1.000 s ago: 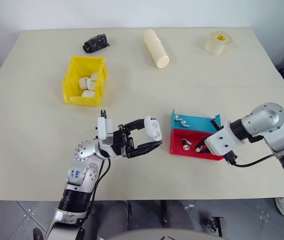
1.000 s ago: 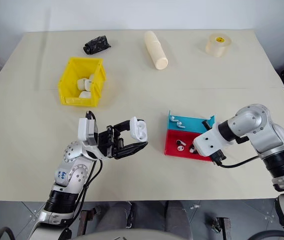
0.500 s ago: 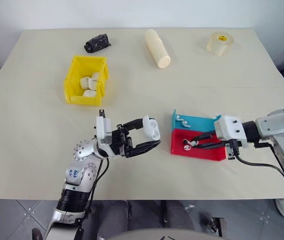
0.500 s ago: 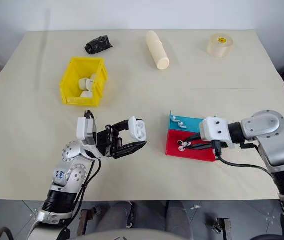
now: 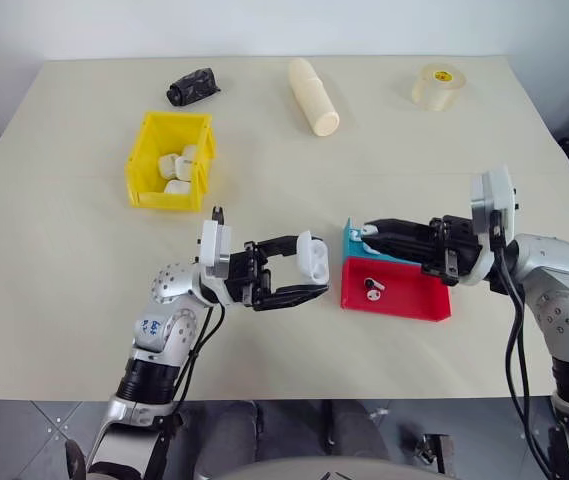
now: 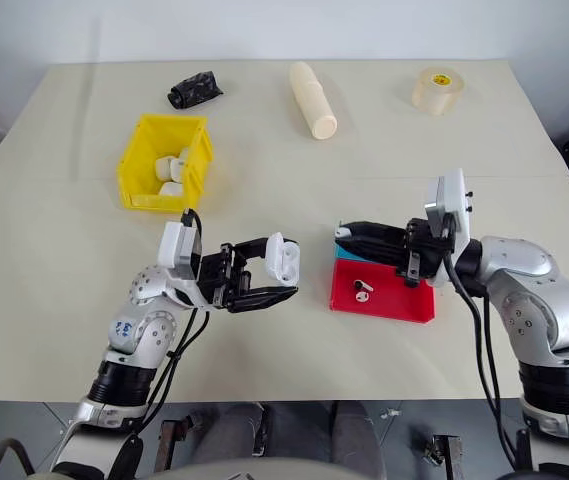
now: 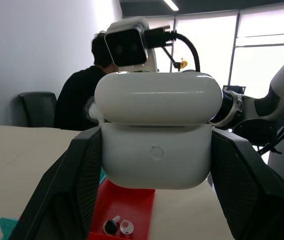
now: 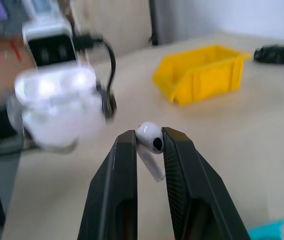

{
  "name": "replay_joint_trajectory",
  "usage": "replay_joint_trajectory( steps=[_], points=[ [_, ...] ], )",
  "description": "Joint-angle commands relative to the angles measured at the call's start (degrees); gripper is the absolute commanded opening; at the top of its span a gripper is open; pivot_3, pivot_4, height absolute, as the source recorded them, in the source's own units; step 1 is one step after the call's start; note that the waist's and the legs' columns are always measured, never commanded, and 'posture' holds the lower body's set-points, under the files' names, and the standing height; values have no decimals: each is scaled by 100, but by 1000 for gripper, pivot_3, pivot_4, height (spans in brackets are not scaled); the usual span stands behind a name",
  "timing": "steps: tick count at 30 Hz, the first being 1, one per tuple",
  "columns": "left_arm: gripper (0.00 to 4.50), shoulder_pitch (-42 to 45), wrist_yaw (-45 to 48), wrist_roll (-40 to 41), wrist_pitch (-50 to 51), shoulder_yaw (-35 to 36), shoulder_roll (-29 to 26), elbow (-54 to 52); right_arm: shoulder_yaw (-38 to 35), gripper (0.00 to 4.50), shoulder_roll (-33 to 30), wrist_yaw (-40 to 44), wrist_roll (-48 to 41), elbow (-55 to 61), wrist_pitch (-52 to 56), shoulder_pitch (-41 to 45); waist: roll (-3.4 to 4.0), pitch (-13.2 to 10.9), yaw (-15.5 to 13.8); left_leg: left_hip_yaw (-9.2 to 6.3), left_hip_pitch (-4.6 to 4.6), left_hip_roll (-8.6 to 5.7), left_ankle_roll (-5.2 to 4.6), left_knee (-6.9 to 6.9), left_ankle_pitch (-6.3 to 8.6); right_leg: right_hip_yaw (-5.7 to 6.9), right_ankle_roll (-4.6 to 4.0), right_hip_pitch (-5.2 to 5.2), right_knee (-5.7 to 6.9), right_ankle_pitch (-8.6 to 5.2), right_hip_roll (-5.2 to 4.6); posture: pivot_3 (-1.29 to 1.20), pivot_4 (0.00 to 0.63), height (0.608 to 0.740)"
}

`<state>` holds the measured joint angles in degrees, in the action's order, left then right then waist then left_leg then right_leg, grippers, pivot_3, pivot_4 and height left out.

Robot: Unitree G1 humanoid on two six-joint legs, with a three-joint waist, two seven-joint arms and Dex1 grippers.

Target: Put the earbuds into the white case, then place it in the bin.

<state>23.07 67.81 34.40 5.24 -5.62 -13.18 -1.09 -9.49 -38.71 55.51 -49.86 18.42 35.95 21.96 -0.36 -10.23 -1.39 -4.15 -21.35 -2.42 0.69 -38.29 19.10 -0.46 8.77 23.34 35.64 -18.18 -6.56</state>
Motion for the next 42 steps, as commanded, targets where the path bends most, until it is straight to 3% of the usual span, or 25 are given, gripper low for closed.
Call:
replay_joint_trajectory(
  steps=[1,11,42],
  points=[
    [2801,172,98,30,-73,-27,127,98,-266,389,210,-535,-664,448,314,126,0,0,1,0,0,0,0,2,0,0,0,0,-2,0,0,0,150,740],
    [2801,398,129,92,35,-12,364,237,-169,389,858,-1564,-1582,1148,562,-248,0,0,4,0,0,0,0,1,0,-1,0,1,0,0,0,0,150,740],
    [2801,371,-92,197,389,7,471,-316,489,389,1779,-1749,-923,1051,-251,-1088,0,0,14,0,0,0,-1,5,0,-2,0,3,2,0,3,0,150,740]
  ],
)
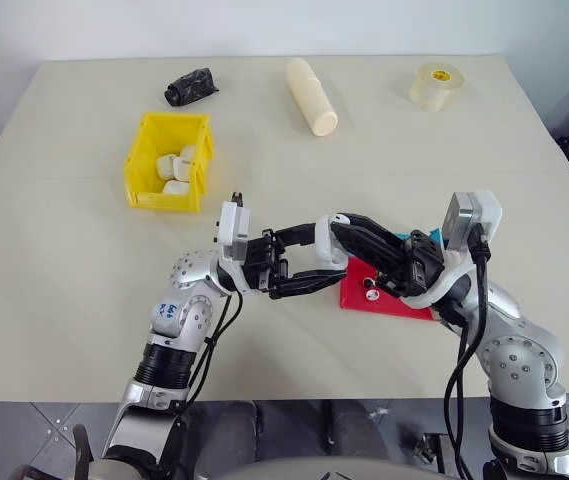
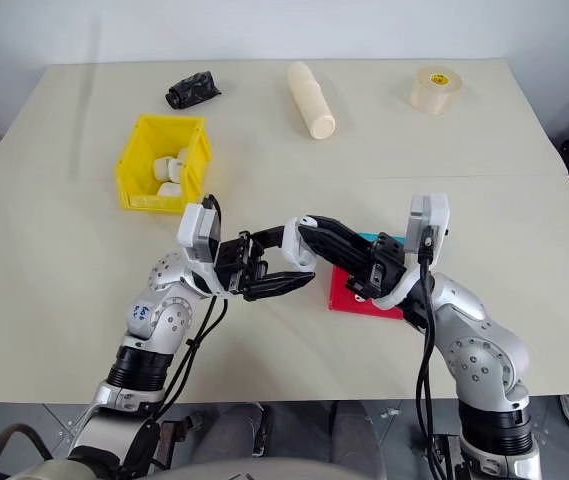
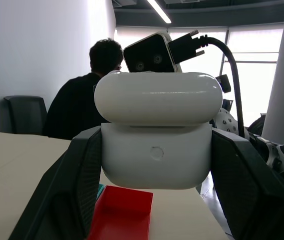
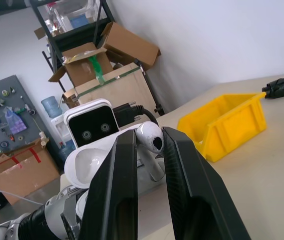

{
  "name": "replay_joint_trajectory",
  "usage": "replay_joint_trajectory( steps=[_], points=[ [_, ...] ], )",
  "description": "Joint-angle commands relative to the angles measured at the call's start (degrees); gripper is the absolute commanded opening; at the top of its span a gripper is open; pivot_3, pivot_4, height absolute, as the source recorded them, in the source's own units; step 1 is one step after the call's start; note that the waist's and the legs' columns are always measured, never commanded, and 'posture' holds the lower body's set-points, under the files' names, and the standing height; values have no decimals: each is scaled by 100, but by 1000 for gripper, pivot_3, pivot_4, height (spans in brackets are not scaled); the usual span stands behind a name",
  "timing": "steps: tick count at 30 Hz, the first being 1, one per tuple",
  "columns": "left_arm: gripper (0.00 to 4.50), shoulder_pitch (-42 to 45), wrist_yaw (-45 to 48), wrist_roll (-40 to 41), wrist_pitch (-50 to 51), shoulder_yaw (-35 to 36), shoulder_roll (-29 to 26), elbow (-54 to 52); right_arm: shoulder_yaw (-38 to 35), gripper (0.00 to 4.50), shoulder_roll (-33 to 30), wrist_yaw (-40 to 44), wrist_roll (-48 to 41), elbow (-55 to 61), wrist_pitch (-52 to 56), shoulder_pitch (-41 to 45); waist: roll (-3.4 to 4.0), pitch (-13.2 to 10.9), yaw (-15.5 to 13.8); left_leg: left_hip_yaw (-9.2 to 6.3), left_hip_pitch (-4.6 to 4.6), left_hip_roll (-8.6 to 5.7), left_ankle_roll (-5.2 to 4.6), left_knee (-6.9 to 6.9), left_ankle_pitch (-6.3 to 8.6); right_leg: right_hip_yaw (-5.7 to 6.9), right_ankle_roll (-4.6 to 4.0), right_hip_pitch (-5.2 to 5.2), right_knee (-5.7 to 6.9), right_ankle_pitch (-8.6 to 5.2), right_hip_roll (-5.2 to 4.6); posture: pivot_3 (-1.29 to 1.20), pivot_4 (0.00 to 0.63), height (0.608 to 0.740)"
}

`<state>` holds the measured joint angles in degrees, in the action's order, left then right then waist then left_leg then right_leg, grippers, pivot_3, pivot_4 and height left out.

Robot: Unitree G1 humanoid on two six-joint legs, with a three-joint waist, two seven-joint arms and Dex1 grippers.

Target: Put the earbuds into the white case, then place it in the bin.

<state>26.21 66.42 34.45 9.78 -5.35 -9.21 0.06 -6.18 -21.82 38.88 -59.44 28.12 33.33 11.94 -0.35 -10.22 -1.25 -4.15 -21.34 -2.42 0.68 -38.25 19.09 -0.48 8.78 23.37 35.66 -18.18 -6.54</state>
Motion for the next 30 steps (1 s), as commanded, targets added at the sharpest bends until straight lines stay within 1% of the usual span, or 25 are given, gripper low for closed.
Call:
replay_joint_trajectory(
  steps=[1,8,11,13,14,16,18,20,21,23,24,30],
  points=[
    [2801,71,44,185,-71,-21,84,-420,193,389,130,-114,37,95,9,-100,0,0,0,0,0,0,0,0,0,0,0,0,0,0,0,0,150,740],
    [2801,145,20,159,-136,-15,163,-388,428,389,478,-389,88,150,-58,-270,0,0,2,0,0,-1,0,0,0,0,0,0,0,0,0,0,150,740],
    [2801,166,2,163,-135,-8,181,-402,474,389,490,-414,-5,152,34,-354,1,0,3,0,0,-1,0,0,0,0,0,0,0,0,-1,0,150,740],
    [2801,183,-3,166,-136,-2,186,-402,503,1114,456,-371,-29,173,55,-383,0,0,3,0,0,-1,0,0,0,0,0,0,0,0,0,0,150,740],
    [2801,191,-4,165,-139,2,189,-396,526,1366,411,-301,-51,197,81,-391,1,0,3,0,0,-1,0,1,0,0,0,0,0,0,0,0,150,740],
    [2801,203,-1,159,-141,11,197,-391,546,2102,369,-248,6,218,55,-392,1,0,3,0,0,-2,0,0,0,0,0,0,0,0,-1,0,150,740],
    [2801,210,-3,158,-143,16,202,-392,557,2659,344,-208,10,226,48,-383,0,0,3,0,0,-1,0,1,0,0,0,0,0,0,0,0,150,740],
    [2801,216,-6,159,-148,20,205,-390,547,3347,318,-189,2,231,37,-361,1,0,9,0,0,0,0,2,0,0,0,1,0,0,1,0,150,740],
    [2801,218,-5,160,-151,22,207,-389,544,3622,301,-178,35,230,10,-347,0,0,9,0,0,0,0,2,0,0,0,1,0,0,1,0,150,740],
    [2801,217,-8,152,-156,26,212,-388,495,4343,241,-152,55,223,-36,-307,0,0,6,0,0,-1,0,2,0,0,0,1,0,0,0,0,150,740],
    [2801,215,-12,148,-154,31,214,-389,449,4460,196,-136,48,222,-49,-286,0,0,5,0,0,-1,0,1,0,0,0,0,-1,0,0,0,150,740],
    [2801,135,-9,144,-138,75,152,-419,92,4460,-256,55,-43,223,-69,-257,0,0,2,0,0,-1,0,2,0,0,0,0,-2,0,0,0,150,740]
  ],
)
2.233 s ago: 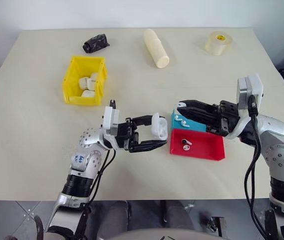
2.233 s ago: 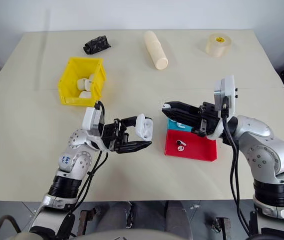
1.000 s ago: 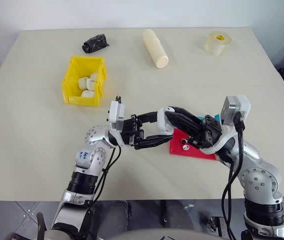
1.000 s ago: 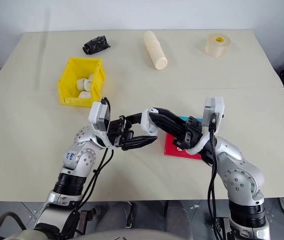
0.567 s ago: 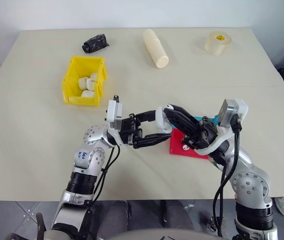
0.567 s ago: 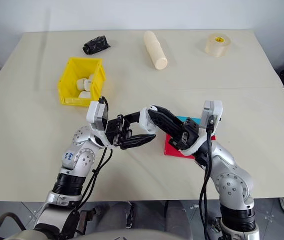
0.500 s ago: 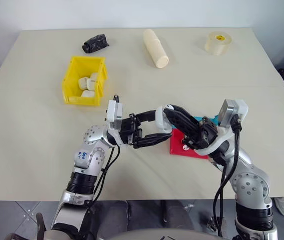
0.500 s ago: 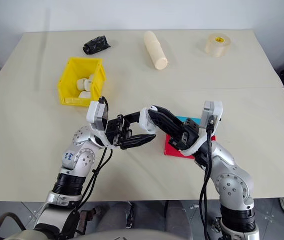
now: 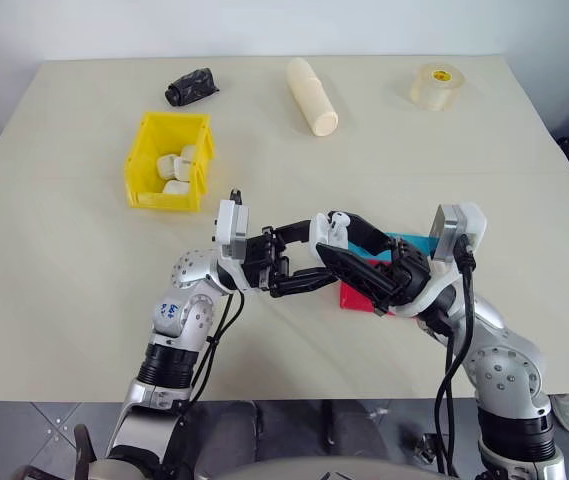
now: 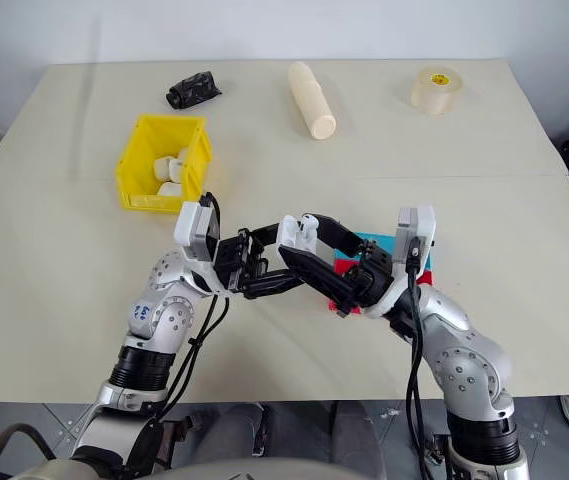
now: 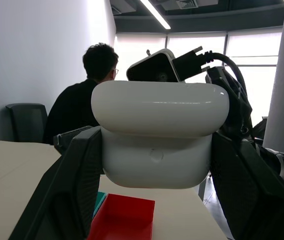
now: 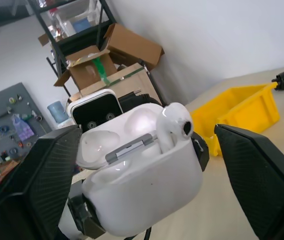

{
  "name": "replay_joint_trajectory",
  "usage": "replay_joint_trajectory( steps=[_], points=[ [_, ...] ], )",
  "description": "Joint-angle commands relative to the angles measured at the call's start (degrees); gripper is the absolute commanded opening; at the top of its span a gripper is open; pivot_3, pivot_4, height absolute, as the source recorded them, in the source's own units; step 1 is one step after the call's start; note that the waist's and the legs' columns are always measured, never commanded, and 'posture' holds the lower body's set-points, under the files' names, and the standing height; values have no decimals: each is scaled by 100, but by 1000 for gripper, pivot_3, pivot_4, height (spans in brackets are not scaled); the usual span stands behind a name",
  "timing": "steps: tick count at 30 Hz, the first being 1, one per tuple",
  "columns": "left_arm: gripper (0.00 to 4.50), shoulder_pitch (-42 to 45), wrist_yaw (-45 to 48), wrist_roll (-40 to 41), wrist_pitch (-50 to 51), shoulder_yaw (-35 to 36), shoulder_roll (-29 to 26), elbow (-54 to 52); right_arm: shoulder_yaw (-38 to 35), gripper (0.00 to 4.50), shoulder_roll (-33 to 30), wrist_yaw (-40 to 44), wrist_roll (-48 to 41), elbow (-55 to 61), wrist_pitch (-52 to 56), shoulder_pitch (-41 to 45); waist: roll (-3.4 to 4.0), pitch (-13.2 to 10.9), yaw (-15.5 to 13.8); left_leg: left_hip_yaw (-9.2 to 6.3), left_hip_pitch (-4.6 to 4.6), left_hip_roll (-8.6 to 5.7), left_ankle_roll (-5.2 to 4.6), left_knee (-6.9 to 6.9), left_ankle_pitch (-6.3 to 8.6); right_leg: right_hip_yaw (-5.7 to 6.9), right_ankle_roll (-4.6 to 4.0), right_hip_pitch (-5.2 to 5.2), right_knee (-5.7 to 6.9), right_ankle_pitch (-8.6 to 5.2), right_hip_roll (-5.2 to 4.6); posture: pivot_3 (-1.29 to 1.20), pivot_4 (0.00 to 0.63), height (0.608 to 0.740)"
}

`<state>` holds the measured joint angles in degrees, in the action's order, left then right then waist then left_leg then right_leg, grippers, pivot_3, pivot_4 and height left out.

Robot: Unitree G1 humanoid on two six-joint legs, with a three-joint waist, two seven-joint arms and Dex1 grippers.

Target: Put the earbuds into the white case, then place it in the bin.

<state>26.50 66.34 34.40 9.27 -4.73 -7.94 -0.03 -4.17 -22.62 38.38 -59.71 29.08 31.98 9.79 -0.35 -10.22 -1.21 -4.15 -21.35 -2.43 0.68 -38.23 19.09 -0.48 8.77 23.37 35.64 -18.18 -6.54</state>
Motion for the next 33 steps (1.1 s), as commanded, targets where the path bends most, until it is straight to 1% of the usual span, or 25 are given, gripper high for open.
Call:
replay_joint_trajectory(
  steps=[1,7,11,14,15,21,25,26,28,30,33],
  points=[
    [2801,88,2,150,-82,21,8,-421,-199,4460,-300,181,16,109,49,-55,0,0,-3,0,0,0,0,0,0,0,0,0,0,0,0,0,150,740],
    [2801,-37,17,169,-35,74,-150,-503,-754,4460,-879,515,-29,-87,51,-205,-1,0,-12,0,0,0,-1,0,0,0,0,-1,-1,0,0,0,150,740],
    [2801,-107,36,188,-12,101,-273,-543,-968,4460,-1062,617,60,-261,-16,-247,-1,-1,-9,2,0,-1,-2,0,0,-1,0,-2,0,0,-1,0,150,740],
    [2801,-155,80,150,-24,67,-348,-546,-978,3929,-1089,558,311,-423,-114,-102,-1,-1,-2,2,0,2,-2,1,0,-1,0,-1,0,0,1,0,150,740],
    [2801,-166,92,137,-27,49,-362,-547,-938,3665,-1096,540,407,-442,-124,-36,-1,0,-1,2,0,2,-1,1,0,-1,0,-1,0,0,1,0,150,740],
    [2801,-202,123,19,-104,-46,-406,-513,-582,1565,-1062,491,781,-262,-47,271,-1,-1,-10,1,0,2,-1,0,0,-1,0,-1,-1,0,0,0,150,740],
    [2801,-237,107,-131,-194,-131,-463,-488,-369,193,-1240,486,966,-113,123,438,-1,-1,-15,1,0,-1,-1,-1,0,-1,0,-2,-2,0,-2,0,150,740],
    [2801,-238,106,-194,-226,-159,-492,-476,-328,35,-1321,500,1063,-89,142,478,-1,0,-14,1,0,-2,-1,-1,0,-1,0,-1,-2,0,-2,0,150,740],
    [2801,-232,142,-260,-272,-198,-532,-450,-284,35,-1503,434,1138,-69,325,582,-1,-1,-14,1,0,-1,-1,-1,0,-1,0,-1,-2,0,-1,0,150,740],
    [2801,-226,130,-306,-305,-212,-558,-430,-333,35,-1695,402,1017,-82,605,742,-1,0,-14,1,0,0,-1,-1,0,-1,0,-1,-2,0,-1,0,150,740],
    [2801,-200,90,-409,-358,-245,-604,-386,-361,35,-1917,553,990,-135,767,910,-1,-1,-14,1,0,1,-1,0,0,0,0,-1,-2,0,0,0,150,740]
  ],
)
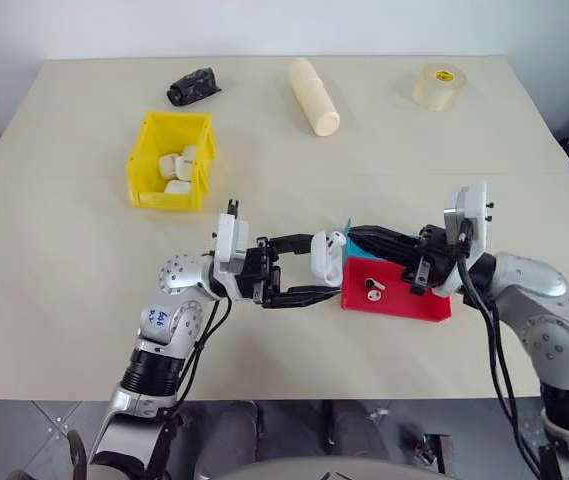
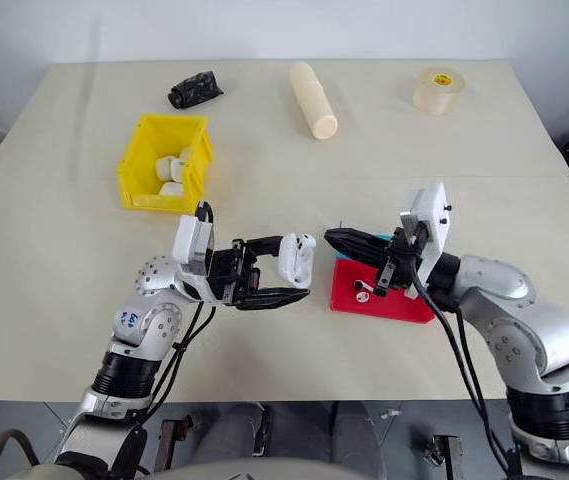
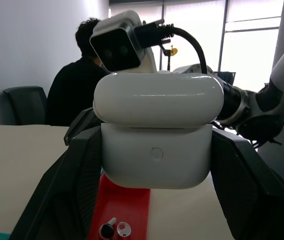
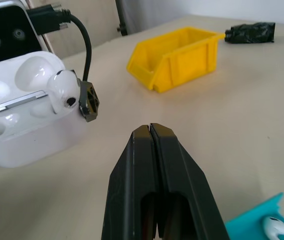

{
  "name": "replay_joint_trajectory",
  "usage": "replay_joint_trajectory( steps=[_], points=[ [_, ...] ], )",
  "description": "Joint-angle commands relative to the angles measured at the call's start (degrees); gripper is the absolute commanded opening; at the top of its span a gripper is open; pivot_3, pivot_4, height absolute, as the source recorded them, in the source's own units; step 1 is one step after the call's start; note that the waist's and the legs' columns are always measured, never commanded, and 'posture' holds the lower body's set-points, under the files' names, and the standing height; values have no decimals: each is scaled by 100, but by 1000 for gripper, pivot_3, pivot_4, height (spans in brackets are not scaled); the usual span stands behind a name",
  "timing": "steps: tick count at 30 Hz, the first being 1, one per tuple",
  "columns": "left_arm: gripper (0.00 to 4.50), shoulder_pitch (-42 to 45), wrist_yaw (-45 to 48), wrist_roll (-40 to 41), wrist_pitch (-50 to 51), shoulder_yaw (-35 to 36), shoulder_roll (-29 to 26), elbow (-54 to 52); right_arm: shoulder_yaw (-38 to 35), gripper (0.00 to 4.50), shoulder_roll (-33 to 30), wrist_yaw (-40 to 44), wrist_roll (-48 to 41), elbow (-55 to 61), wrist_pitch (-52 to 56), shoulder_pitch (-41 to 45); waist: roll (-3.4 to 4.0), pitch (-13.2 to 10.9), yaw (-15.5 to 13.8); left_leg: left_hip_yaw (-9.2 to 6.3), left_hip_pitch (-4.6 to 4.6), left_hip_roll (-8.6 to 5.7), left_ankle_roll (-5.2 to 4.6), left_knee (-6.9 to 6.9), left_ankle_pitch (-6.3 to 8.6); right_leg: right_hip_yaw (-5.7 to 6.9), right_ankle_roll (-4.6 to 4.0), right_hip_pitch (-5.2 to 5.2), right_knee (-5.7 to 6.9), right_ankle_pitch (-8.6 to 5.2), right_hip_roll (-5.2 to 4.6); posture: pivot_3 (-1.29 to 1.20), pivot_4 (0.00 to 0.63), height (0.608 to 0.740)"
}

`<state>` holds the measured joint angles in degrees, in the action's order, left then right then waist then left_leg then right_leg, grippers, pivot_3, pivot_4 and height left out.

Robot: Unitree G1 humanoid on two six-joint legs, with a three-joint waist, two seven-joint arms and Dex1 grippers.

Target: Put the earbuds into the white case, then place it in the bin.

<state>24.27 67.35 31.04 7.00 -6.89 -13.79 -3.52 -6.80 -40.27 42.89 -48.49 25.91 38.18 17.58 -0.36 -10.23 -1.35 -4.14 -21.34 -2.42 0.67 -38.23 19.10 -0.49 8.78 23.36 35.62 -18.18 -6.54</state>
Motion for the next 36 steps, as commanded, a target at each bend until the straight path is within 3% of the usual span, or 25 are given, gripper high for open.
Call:
replay_joint_trajectory(
  steps=[1,12,24,36],
  points=[
    [2801,28,-24,-121,-180,-37,-23,-12,-91,35,-209,154,-108,167,173,175,0,0,0,0,0,0,0,1,0,0,0,0,-1,0,0,0,150,740],
    [2801,103,-363,-603,-347,-120,-77,160,-73,35,-330,179,-278,372,672,323,0,0,-3,0,-2,-1,0,0,0,0,0,0,-1,0,-1,0,150,740],
    [2801,70,-295,-544,-304,-147,-85,121,27,35,-136,93,-321,424,764,393,0,0,-2,0,-2,-1,0,0,0,0,0,0,-1,0,-2,0,150,740],
    [2801,83,-378,-557,-310,-126,-44,171,-22,35,-342,355,-738,604,1121,344,0,0,-3,0,-2,1,0,1,0,0,0,1,-1,0,-1,0,150,740]
  ],
)
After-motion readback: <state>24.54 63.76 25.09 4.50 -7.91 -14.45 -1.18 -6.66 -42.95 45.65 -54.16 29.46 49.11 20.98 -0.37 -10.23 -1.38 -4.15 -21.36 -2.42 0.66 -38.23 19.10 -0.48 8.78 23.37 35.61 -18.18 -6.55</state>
